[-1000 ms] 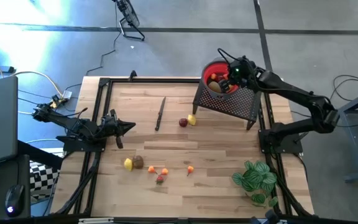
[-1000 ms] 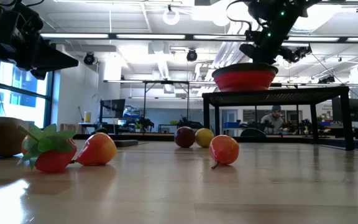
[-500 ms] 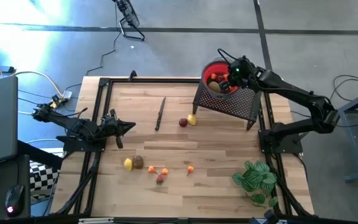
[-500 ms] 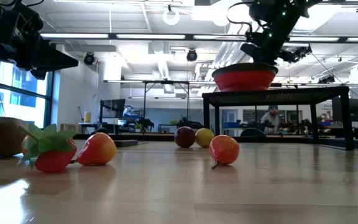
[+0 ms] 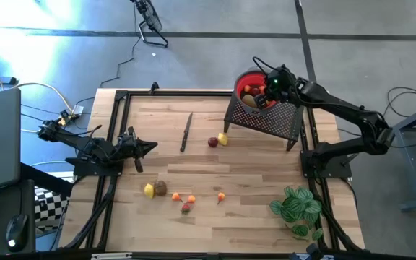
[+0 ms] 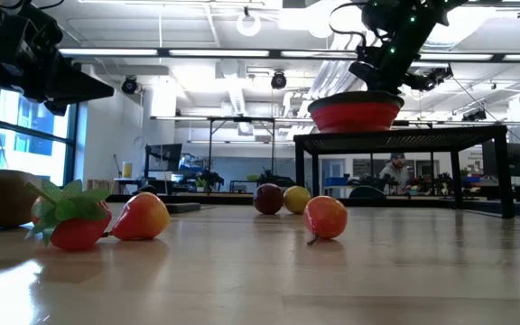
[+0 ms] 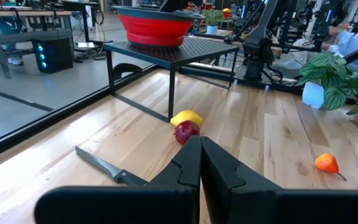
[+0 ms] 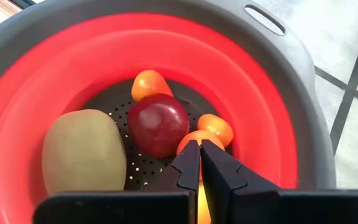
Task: Pick & Place Fruit
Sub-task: Put the orange pear into the red strainer bowl on the shelf
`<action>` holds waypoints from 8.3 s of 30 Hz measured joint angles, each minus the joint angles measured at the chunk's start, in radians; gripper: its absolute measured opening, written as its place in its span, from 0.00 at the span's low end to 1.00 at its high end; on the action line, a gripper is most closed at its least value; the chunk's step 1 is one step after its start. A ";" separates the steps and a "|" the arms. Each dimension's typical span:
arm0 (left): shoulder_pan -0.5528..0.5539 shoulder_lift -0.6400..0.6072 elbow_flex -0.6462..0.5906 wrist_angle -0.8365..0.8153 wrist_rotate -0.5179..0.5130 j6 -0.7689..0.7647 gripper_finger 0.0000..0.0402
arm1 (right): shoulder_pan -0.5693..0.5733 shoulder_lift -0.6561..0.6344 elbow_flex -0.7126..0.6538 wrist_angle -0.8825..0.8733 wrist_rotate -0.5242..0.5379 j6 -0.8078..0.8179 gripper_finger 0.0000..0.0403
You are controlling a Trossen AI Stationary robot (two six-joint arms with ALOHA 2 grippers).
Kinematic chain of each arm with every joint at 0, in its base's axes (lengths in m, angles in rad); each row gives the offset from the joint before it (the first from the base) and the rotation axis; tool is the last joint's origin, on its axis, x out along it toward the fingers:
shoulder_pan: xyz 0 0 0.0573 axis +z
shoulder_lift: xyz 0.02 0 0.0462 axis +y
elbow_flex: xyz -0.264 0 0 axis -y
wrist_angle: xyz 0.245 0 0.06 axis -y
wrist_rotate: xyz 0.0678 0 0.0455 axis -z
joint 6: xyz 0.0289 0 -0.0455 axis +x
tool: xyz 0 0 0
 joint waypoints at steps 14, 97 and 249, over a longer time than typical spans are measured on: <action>0.000 0.000 0.000 0.000 0.002 0.000 0.00 | 0.012 0.000 0.000 0.007 0.008 -0.027 0.01; 0.000 0.000 0.000 0.000 0.002 0.000 0.00 | 0.774 -0.026 0.001 0.366 -0.257 0.008 0.35; 0.000 0.003 0.000 -0.015 0.001 0.026 0.00 | 0.999 0.673 0.001 0.492 -0.334 0.030 0.41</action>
